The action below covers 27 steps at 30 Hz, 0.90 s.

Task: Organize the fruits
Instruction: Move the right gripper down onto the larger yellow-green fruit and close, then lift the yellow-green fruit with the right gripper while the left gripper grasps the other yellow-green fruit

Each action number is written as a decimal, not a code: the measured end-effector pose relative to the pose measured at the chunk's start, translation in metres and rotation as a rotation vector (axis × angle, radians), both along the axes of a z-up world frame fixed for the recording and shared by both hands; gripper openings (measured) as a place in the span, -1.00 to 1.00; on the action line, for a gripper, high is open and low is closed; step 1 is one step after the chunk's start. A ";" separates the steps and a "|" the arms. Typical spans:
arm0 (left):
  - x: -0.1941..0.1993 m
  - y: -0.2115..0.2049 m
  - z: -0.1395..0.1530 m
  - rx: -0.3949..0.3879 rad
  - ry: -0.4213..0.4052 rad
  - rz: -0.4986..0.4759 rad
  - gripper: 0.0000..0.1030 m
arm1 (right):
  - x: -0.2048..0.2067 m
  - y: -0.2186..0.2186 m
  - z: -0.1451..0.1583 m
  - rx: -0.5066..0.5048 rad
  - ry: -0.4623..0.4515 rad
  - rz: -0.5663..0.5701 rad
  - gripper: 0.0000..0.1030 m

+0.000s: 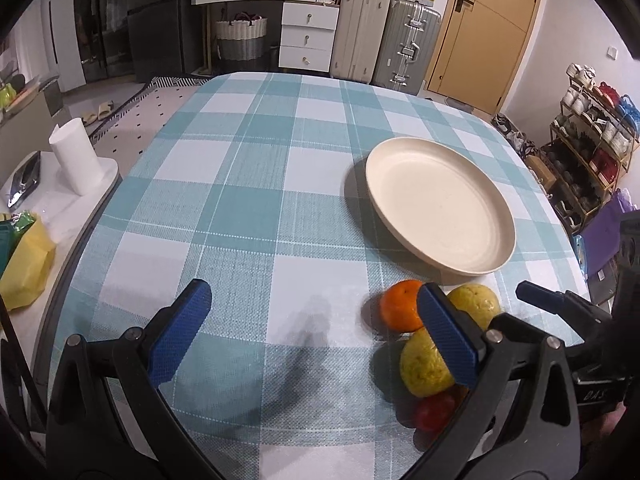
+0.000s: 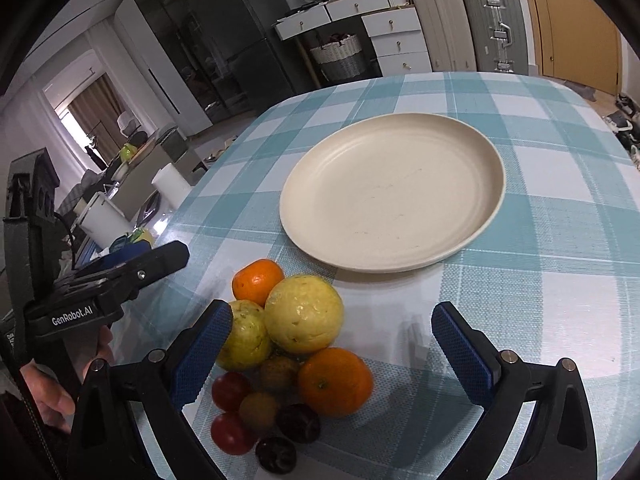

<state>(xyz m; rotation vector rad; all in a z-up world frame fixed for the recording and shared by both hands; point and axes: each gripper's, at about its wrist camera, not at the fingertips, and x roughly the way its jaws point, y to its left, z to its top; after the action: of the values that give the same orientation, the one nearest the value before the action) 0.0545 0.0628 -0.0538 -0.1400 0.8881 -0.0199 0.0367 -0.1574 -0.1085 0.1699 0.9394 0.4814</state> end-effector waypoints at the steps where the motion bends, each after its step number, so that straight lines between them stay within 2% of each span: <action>1: 0.000 0.000 -0.001 0.001 0.004 -0.002 0.99 | 0.000 0.001 -0.001 0.002 0.003 0.003 0.93; 11: 0.003 0.006 -0.007 0.009 0.013 -0.001 0.99 | 0.007 0.011 -0.010 0.020 0.050 0.052 0.67; 15: 0.005 0.008 -0.008 0.007 0.017 -0.002 0.99 | 0.010 0.010 -0.013 0.057 0.075 0.055 0.39; 17: 0.006 0.007 -0.009 0.005 0.020 -0.005 0.99 | 0.013 0.007 -0.015 0.083 0.095 0.056 0.32; 19: 0.007 0.007 -0.009 0.007 0.022 -0.007 0.99 | 0.014 0.007 -0.017 0.109 0.114 0.060 0.15; 24: 0.008 0.008 -0.007 0.010 0.017 -0.013 0.99 | 0.018 0.007 -0.023 0.132 0.163 0.074 -0.05; 27: 0.007 0.010 -0.005 0.004 0.015 -0.019 0.99 | 0.017 0.008 -0.021 0.123 0.155 0.078 -0.05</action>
<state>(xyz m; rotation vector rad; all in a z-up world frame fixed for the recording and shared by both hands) 0.0616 0.0724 -0.0583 -0.1277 0.9041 -0.0350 0.0538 -0.1494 -0.1299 0.2856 1.0718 0.6049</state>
